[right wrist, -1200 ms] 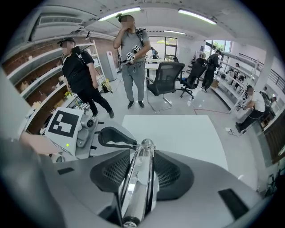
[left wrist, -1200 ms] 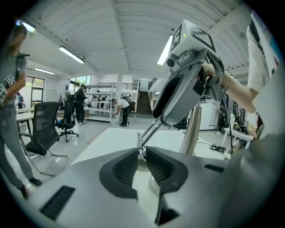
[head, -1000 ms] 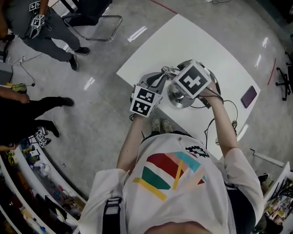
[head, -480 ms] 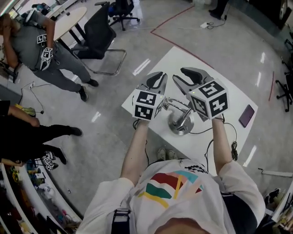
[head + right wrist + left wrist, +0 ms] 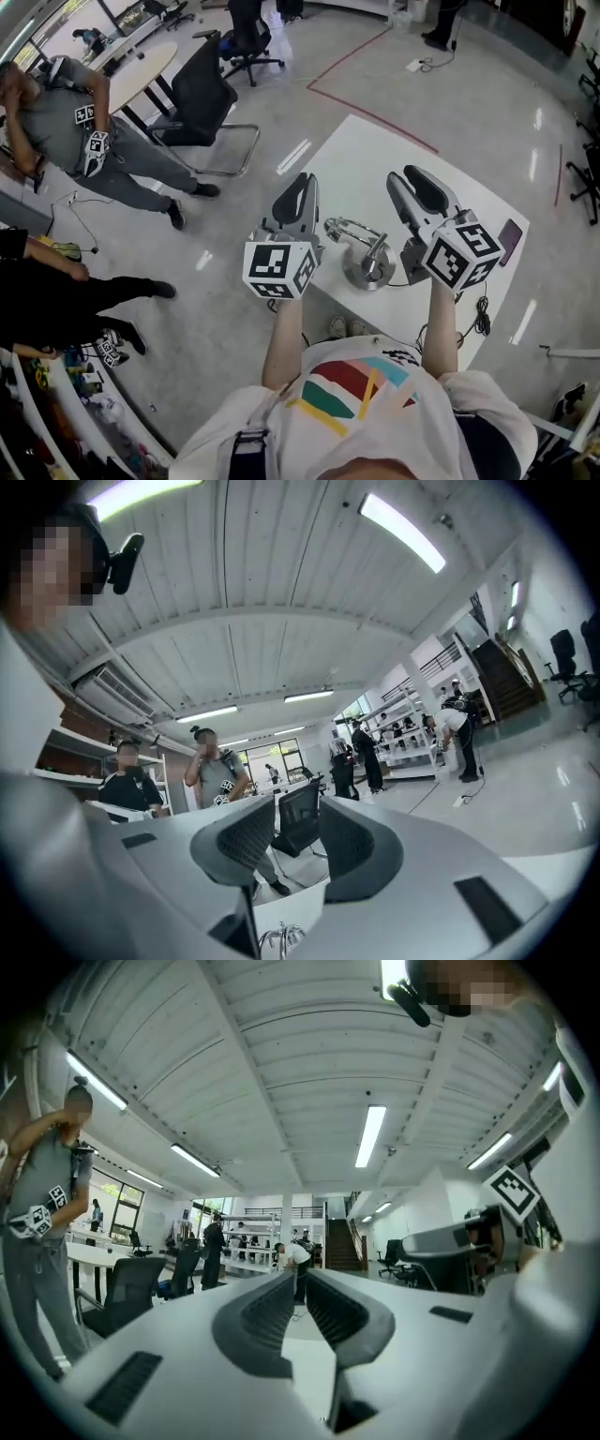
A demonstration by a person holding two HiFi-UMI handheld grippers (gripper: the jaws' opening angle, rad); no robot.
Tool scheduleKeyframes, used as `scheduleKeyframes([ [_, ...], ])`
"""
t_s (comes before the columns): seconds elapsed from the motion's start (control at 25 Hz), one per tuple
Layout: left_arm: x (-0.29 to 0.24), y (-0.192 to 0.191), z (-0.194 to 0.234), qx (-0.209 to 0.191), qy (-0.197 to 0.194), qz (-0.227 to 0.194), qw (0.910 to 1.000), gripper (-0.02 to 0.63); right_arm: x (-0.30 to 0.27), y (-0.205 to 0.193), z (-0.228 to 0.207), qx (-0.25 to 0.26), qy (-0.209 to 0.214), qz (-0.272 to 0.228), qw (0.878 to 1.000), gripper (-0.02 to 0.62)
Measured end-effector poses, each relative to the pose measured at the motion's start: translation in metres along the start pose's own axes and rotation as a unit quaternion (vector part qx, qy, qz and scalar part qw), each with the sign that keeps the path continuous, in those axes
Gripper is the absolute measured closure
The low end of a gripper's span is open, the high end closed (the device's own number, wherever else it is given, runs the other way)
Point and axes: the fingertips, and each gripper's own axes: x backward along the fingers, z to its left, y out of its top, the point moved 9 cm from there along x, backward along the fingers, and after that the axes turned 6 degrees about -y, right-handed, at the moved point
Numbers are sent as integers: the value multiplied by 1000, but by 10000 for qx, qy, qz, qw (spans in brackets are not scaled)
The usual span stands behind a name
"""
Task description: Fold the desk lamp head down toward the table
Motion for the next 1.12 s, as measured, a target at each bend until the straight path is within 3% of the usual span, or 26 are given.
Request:
scheduleKeyframes([
  [0.32, -19, -29, -20, -143, -451, 168, 9987, 519, 5, -26, -9, 137, 37, 24, 9999, 446],
  [0.64, -22, -15, -27, -601, -875, -61, 9943, 520, 8, -25, 0, 721, 143, 220, 9971, 446],
  [0.8, -23, -14, -25, -234, -609, -188, 9977, 519, 3, -30, 5, 835, 132, 243, 9961, 446],
  [1.12, -23, -15, -22, 145, -505, -223, 9984, 520, -4, -28, 1, 771, 203, 257, 9965, 446],
])
